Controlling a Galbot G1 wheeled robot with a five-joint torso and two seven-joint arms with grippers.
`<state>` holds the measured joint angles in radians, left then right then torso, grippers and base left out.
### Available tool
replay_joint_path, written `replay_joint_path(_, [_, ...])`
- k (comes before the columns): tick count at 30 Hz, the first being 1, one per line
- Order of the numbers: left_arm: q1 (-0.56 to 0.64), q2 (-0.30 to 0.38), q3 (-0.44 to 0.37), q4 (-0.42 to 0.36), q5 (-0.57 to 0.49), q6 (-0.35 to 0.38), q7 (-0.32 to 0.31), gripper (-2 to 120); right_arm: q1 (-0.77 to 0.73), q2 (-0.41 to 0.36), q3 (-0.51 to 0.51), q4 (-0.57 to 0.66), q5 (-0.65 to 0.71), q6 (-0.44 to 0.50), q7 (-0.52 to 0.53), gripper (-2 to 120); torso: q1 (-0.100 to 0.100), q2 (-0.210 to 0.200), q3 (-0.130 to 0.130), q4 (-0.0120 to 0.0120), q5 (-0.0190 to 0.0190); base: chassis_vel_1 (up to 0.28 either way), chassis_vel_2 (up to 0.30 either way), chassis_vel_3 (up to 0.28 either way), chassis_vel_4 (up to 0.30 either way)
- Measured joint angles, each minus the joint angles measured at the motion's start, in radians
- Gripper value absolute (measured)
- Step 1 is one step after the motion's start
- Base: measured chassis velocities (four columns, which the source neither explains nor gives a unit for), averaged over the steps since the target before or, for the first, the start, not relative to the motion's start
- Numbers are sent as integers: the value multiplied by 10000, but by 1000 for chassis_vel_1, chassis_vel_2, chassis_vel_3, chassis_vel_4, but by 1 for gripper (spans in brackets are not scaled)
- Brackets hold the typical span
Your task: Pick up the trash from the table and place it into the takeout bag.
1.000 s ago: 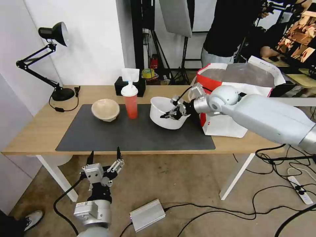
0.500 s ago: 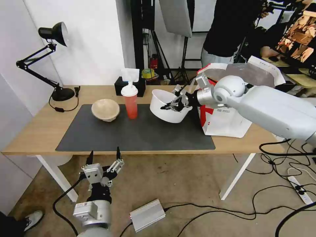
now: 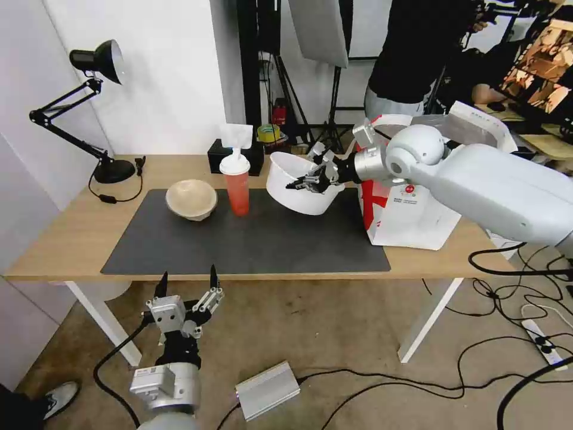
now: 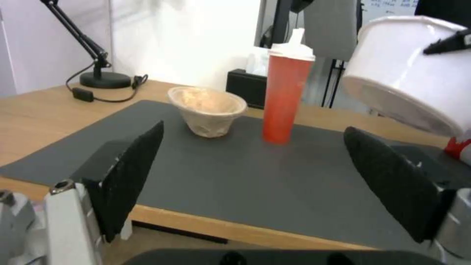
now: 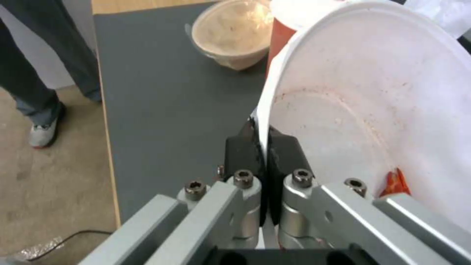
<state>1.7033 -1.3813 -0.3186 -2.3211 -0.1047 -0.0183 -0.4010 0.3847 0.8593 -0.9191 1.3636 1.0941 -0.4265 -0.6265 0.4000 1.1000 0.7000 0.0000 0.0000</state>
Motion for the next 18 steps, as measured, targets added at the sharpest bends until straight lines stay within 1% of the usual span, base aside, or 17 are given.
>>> replay_joint_path(18, [74,87,89,-46,28,-6,-7,97,760,-128,-60,50,238,8,-43,0,0,0,0,0,1,0,0,0,0])
